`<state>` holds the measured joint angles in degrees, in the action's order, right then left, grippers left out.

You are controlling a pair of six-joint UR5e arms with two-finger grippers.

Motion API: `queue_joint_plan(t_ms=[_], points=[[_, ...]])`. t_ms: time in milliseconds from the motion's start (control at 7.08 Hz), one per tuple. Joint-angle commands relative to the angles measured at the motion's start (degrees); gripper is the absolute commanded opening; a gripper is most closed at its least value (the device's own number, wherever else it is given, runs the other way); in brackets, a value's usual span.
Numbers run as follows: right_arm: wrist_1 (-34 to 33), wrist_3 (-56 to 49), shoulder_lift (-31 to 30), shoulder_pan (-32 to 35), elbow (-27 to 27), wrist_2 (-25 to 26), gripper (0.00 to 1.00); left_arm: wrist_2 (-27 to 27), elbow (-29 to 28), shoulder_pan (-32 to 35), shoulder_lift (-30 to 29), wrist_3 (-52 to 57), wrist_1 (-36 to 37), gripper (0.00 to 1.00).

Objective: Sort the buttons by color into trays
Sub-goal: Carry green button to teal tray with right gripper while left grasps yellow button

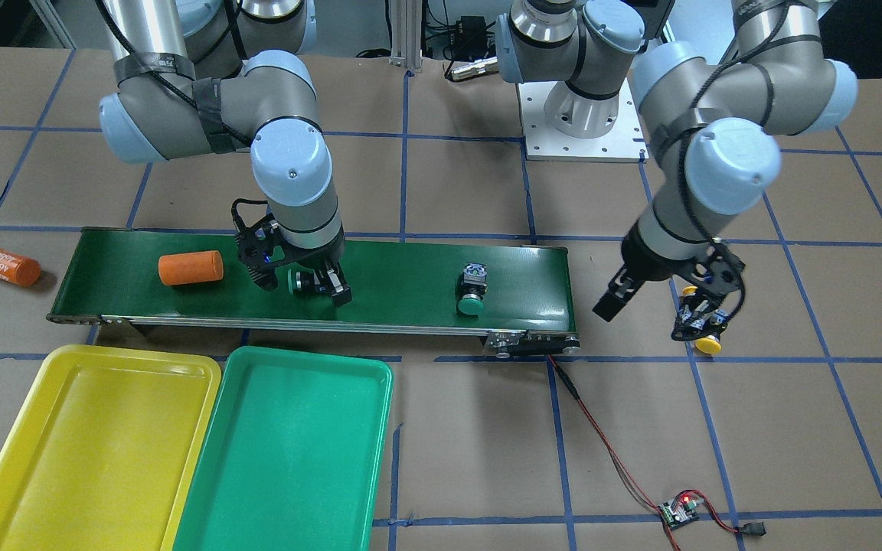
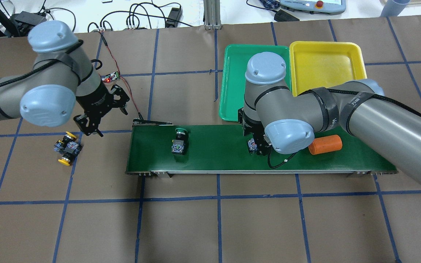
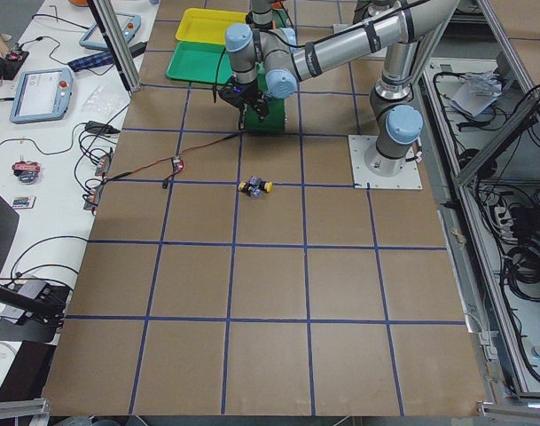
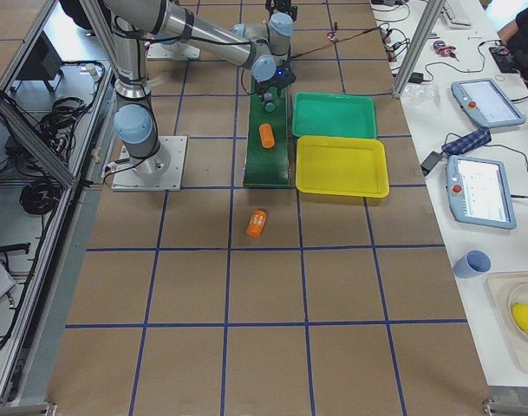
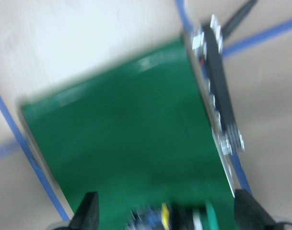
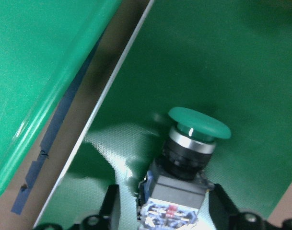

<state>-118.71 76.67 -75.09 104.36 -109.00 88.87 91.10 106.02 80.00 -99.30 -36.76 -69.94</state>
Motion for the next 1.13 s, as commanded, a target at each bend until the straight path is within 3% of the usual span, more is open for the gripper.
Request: queue_joint_plan(t_ms=[0, 141, 424, 847, 988], points=[[-0.8, -0.5, -0.1, -1.0, 0.3, 0.6, 0.0, 0.0, 0.4, -14.2, -1.5, 18.9, 1.7, 1.0], [-3.3, -0.6, -0.2, -1.2, 0.5, 1.2, 0.0, 0.0, 0.8, -19.2, -2.0, 23.3, 3.5, 1.0], [-2.9, -0.6, -0.6, -2.2, 3.8, 1.1, 0.0, 0.1, 1.2, -24.6, -6.4, 23.2, 15.3, 1.0], [-5.9, -1.8, 6.9, -2.5, 11.6, 1.4, 0.0, 0.1, 3.4, -24.0, -8.4, 9.8, 15.4, 1.0], [-8.0, -2.0, 9.8, -2.5, 13.7, 5.0, 0.0, -0.8, 4.0, -23.8, -8.6, 7.9, 15.7, 1.0]])
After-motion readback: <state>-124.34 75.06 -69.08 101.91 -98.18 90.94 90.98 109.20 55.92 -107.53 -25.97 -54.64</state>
